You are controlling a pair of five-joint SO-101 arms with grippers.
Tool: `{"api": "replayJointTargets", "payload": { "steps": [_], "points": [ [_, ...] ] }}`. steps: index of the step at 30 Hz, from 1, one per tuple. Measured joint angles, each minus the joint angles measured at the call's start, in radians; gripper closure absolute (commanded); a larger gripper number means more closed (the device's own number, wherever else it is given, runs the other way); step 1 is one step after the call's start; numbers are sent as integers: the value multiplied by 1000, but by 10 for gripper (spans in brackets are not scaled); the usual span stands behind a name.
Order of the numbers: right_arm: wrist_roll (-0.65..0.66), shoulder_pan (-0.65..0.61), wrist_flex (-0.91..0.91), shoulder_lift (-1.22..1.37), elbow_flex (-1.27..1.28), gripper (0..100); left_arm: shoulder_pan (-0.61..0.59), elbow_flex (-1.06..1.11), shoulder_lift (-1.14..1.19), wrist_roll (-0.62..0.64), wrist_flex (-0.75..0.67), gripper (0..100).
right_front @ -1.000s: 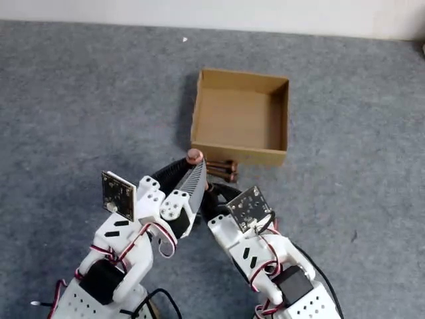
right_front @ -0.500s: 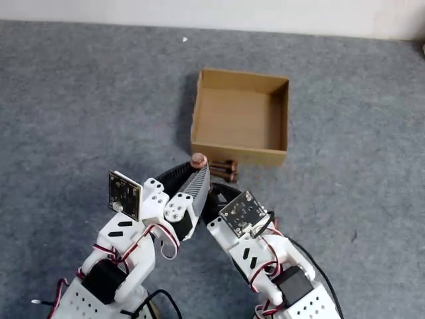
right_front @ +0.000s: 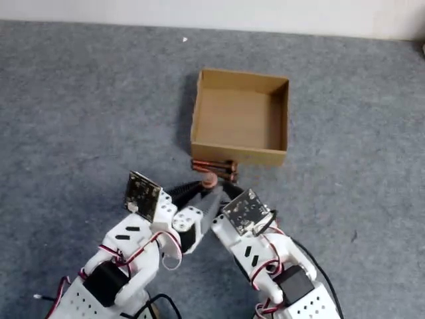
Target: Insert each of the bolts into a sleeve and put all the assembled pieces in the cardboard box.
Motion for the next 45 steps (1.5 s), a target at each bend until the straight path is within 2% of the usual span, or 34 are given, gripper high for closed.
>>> {"api": "replayJointTargets", "payload": {
  "steps": [9,14,19,25,31,38,42,45],
  "points": [
    [3,48,-8,2,0,995,11,-32,-11,-5,94,804],
    [3,48,-8,2,0,995,0,-130,-9,-118,222,808],
    [-5,103,-8,2,0,995,-120,-160,-2,-221,259,812],
    [-84,198,-8,2,0,995,-307,-161,-2,-221,261,1000],
    [-87,256,-2,2,0,995,-448,-152,-8,-219,261,995],
    [-87,269,186,2,-26,992,-520,-29,-3,-221,261,995],
    [-87,265,322,0,-112,992,-522,40,-3,-374,261,995],
    [-64,267,347,0,-167,992,-522,100,-3,-503,261,995]
  ]
}}
